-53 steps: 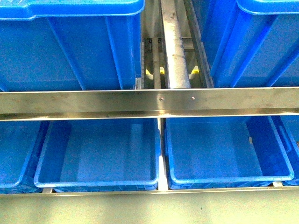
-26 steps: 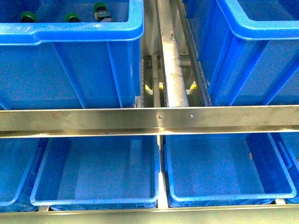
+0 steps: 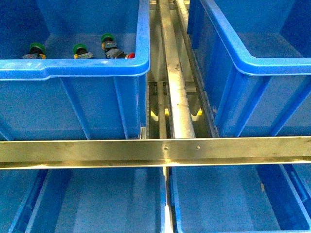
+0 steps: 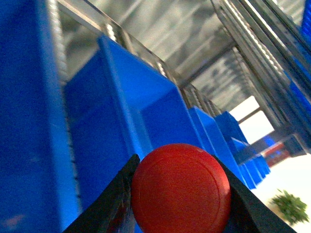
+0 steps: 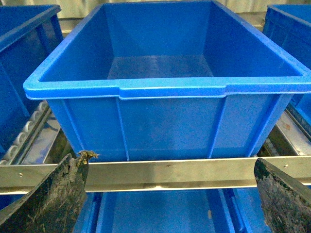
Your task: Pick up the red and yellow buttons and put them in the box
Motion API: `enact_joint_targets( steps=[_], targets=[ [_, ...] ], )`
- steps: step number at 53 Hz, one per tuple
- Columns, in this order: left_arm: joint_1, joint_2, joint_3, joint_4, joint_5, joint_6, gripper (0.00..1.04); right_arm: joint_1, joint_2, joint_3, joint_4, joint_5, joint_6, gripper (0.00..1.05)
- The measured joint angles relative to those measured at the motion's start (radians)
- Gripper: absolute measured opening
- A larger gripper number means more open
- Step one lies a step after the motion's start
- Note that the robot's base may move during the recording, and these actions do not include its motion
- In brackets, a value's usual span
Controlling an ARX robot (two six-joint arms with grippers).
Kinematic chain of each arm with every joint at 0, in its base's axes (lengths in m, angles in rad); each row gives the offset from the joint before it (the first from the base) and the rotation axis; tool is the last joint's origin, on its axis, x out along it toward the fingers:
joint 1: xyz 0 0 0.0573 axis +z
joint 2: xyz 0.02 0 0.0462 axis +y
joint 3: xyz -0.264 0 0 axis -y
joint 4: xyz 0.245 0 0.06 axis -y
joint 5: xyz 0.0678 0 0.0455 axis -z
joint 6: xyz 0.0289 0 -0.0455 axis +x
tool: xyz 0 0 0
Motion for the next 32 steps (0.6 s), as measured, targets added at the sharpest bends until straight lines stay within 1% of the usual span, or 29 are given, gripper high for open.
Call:
enact_joint_targets(
  steps=[7, 18, 25, 28, 32],
  targets=[
    [-0.074, 0.012, -0.008, 0.035, 0.058, -0.035, 0.33, 0.0, 0.0, 0.0, 0.0, 0.0, 0.0, 0.99],
    [-0.135, 0.017, -0.048, 0.1, 0.097, -0.076, 0.33, 0.0, 0.0, 0.0, 0.0, 0.0, 0.0, 0.99],
    [-0.139, -0.005, -0.123, 0.262, 0.098, -0.169, 0.33, 0.0, 0.0, 0.0, 0.0, 0.0, 0.0, 0.99],
    [-0.134, -0.021, -0.155, 0.365, 0.096, -0.233, 0.33, 0.0, 0.0, 0.0, 0.0, 0.0, 0.0, 0.99],
    [-0.124, -0.03, -0.181, 0.439, 0.097, -0.291, 0.33, 0.0, 0.0, 0.0, 0.0, 0.0, 0.0, 0.99]
  ],
)
